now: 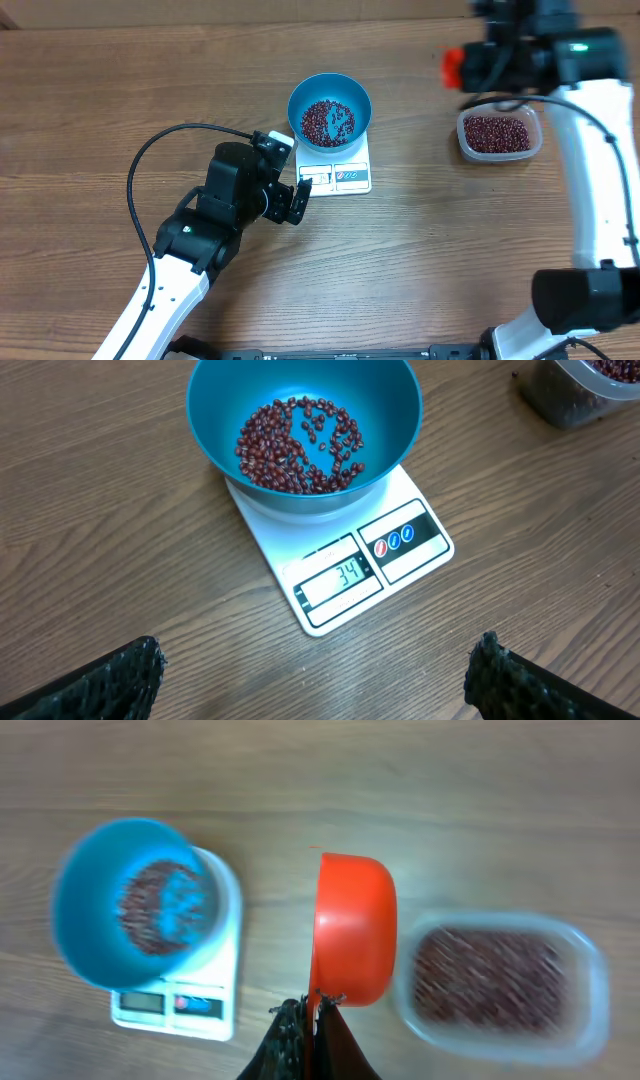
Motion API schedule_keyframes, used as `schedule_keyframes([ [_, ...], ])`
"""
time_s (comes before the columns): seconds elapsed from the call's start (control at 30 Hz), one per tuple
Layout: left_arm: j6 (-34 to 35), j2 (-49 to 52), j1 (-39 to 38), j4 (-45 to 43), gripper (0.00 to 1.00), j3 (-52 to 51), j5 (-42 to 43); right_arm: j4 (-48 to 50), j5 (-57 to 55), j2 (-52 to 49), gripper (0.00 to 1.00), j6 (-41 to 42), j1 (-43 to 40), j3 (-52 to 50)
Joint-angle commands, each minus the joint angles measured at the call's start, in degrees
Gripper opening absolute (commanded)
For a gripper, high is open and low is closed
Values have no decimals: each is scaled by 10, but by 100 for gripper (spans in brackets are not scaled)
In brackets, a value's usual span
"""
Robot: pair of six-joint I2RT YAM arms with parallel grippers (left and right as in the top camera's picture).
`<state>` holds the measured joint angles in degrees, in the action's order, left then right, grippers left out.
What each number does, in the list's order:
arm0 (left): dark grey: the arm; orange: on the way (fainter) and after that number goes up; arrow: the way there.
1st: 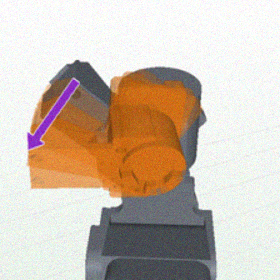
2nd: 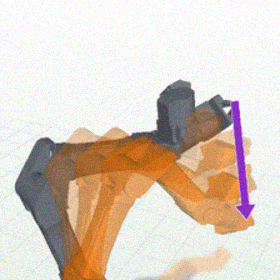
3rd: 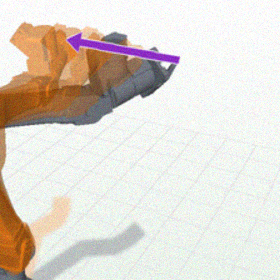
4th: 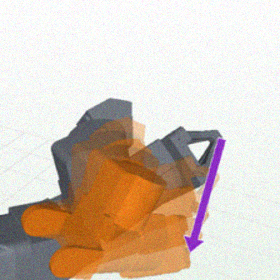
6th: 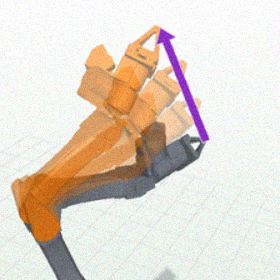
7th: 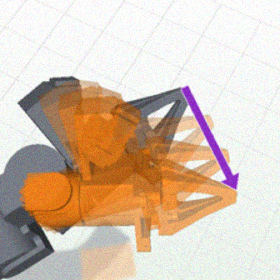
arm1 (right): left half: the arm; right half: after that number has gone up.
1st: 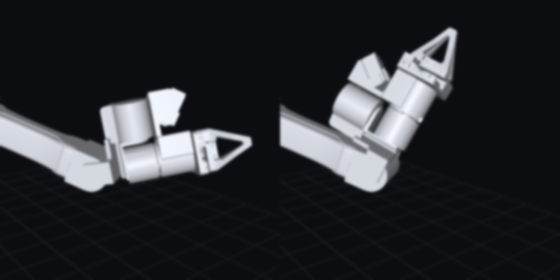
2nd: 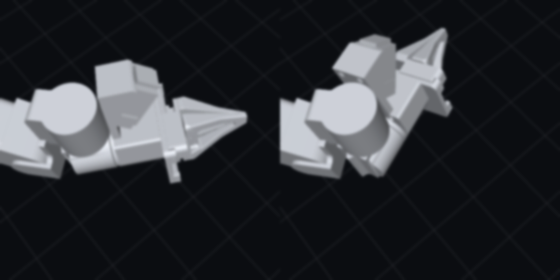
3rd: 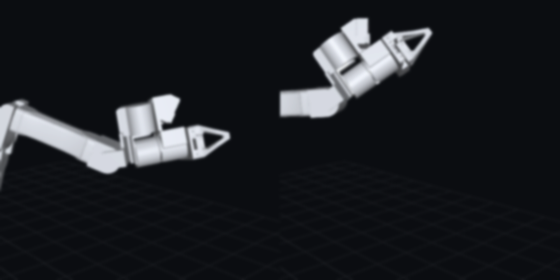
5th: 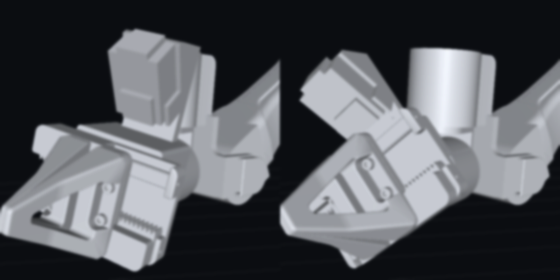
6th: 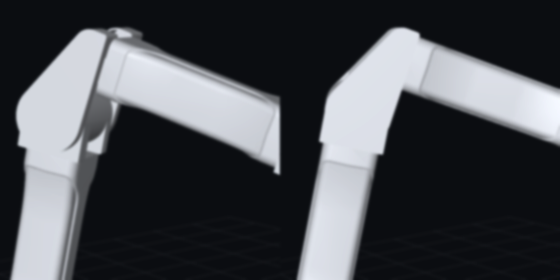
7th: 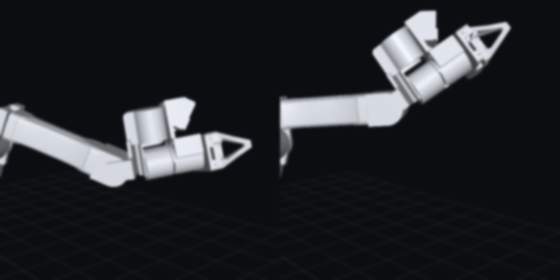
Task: Scoop item into bowl and weigh 150g on scale
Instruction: 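Carry the empty scoop back right to the bean tub, then dip the red scoop into the beans with the right gripper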
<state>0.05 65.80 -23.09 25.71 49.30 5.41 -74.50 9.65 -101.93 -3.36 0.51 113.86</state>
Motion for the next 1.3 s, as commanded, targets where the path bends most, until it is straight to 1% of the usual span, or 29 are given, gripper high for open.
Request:
schedule_keyframes([
  [0.0, 6, 2, 2, 0, 100, -3, 4, -30, 9, -1, 4, -32, -54, 4],
  [0.1, 6, 2, 2, 0, 100, -3, 4, -45, -4, -1, 4, -32, -101, -27],
  [0.3, 6, 2, 2, 0, 99, -3, 4, -7, -62, -3, 4, -32, -136, -119],
  [0.53, 6, 2, 2, 0, 100, -3, 4, 99, -66, -3, 4, -32, -145, -218],
  [0.63, 6, 2, 2, 0, 100, -3, 4, 178, -72, -4, 4, -36, -145, -270],
  [0.73, 6, 2, 2, 0, 99, -3, 4, 216, -72, -4, 4, -47, -145, -303],
  [0.87, 6, 2, 2, 0, 99, -3, 4, 251, -69, -6, 4, -47, -145, -333],
  [1.0, 6, 2, 2, 0, 100, -3, 4, 258, -40, -13, 4, -47, -145, -340],
  [1.1, 6, 2, 2, 0, 100, -3, 4, 264, 7, -18, 4, -47, -145, -340],
  [1.27, 6, 2, 2, 0, 100, -3, 4, 266, 11, -35, 4, -47, -144, -340],
])
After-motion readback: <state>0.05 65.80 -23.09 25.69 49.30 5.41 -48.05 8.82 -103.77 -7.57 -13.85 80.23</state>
